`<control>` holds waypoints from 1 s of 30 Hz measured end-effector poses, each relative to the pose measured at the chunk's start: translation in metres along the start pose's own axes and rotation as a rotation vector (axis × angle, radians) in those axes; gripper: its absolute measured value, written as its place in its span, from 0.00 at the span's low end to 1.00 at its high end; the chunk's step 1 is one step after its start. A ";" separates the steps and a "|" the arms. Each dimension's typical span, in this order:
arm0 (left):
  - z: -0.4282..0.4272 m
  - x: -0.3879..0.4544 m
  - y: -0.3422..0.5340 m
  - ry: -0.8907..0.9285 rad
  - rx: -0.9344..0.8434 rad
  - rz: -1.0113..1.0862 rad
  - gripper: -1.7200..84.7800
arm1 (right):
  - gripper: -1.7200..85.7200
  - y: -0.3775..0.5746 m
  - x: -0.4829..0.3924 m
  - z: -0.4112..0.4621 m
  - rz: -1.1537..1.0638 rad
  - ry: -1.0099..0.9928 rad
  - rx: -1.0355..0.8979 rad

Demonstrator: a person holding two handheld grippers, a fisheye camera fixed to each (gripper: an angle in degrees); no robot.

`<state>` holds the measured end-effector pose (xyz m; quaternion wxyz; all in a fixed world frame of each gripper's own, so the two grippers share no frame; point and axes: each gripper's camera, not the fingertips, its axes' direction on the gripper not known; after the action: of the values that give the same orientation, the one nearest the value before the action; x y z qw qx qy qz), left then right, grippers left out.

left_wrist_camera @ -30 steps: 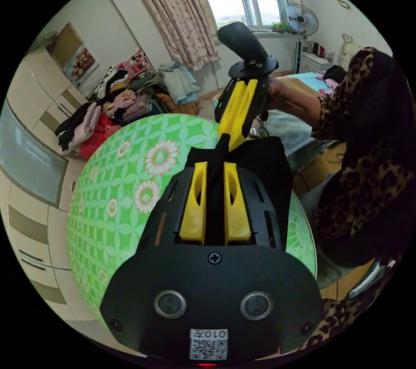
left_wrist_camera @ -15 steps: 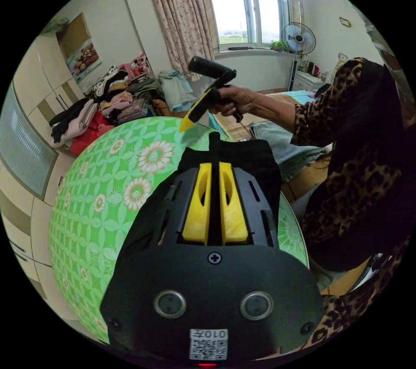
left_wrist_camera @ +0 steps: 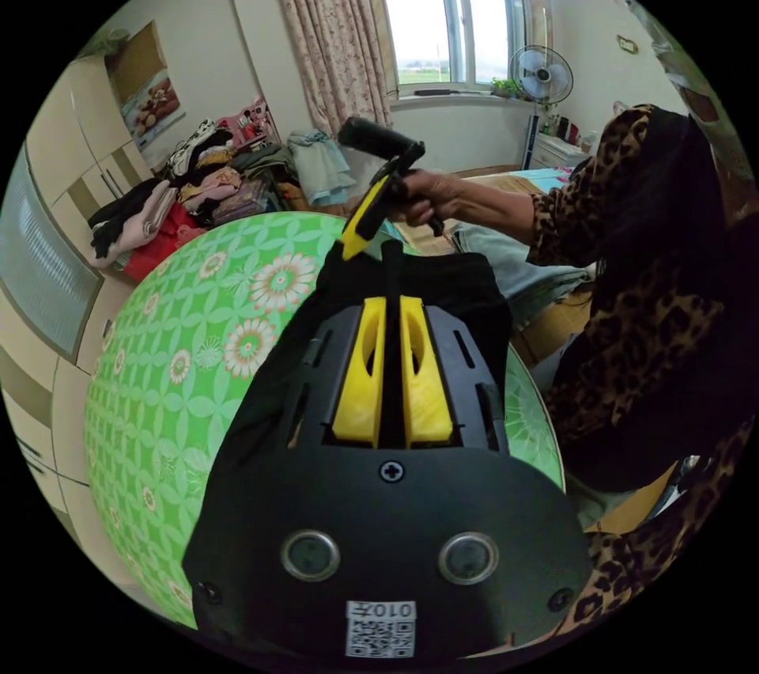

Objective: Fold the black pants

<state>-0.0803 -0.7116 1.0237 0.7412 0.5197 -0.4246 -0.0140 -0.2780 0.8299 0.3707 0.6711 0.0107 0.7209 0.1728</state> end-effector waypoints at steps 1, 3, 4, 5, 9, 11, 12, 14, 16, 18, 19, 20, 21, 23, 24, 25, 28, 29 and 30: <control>0.000 -0.004 0.001 -0.003 0.012 -0.009 0.03 | 0.07 0.004 0.000 -0.008 0.023 0.046 0.013; 0.001 -0.012 0.001 0.004 0.031 -0.024 0.03 | 0.07 0.009 0.008 -0.008 0.108 0.182 -0.043; 0.005 -0.015 -0.001 0.001 0.029 -0.023 0.03 | 0.07 0.014 0.013 -0.007 0.143 0.186 -0.047; 0.010 -0.017 -0.004 -0.005 0.021 -0.019 0.03 | 0.07 0.016 0.015 -0.007 0.155 0.170 -0.037; 0.028 -0.025 -0.019 -0.001 -0.008 -0.002 0.03 | 0.07 0.024 0.025 -0.012 0.215 0.178 -0.004; 0.035 -0.035 -0.036 -0.011 -0.036 0.020 0.03 | 0.07 0.027 0.032 -0.013 0.242 0.147 0.018; 0.037 -0.039 -0.040 -0.012 -0.043 0.026 0.03 | 0.07 0.029 0.037 -0.015 0.261 0.121 0.032; 0.047 -0.055 -0.058 0.016 -0.063 0.046 0.03 | 0.07 0.034 0.043 -0.017 0.284 0.087 0.056; 0.059 -0.067 -0.069 0.045 -0.081 0.049 0.04 | 0.08 0.040 0.050 -0.019 0.312 0.058 0.084; 0.073 -0.078 -0.077 0.064 -0.109 0.042 0.04 | 0.09 0.049 0.051 -0.028 0.332 0.057 0.134; 0.082 -0.085 -0.081 0.075 -0.127 0.034 0.04 | 0.10 0.056 0.051 -0.037 0.338 0.055 0.186; 0.090 -0.092 -0.085 0.085 -0.141 0.024 0.04 | 0.10 0.060 0.051 -0.042 0.338 0.048 0.214; 0.093 -0.095 -0.087 0.091 -0.148 0.021 0.04 | 0.10 0.067 0.049 -0.052 0.323 0.005 0.269; 0.100 -0.106 -0.096 0.114 -0.165 0.021 0.04 | 0.11 0.072 0.046 -0.060 0.276 -0.088 0.322; 0.102 -0.108 -0.098 0.119 -0.167 0.024 0.04 | 0.12 0.069 0.043 -0.061 0.249 -0.109 0.317; 0.103 -0.112 -0.103 0.127 -0.173 0.028 0.04 | 0.12 0.064 0.039 -0.059 0.236 -0.085 0.288; 0.103 -0.119 -0.116 0.126 -0.195 0.041 0.04 | 0.12 0.044 0.027 -0.042 0.215 0.031 0.174; 0.100 -0.122 -0.122 0.122 -0.202 0.043 0.04 | 0.11 0.039 0.024 -0.038 0.209 0.056 0.150; 0.098 -0.124 -0.126 0.123 -0.206 0.042 0.04 | 0.09 0.032 0.019 -0.030 0.205 0.126 0.106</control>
<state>-0.1702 -0.7862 0.8587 0.8156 0.4316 -0.3853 -0.0101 -0.3164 0.8574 0.3615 0.6016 0.1088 0.7649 0.2026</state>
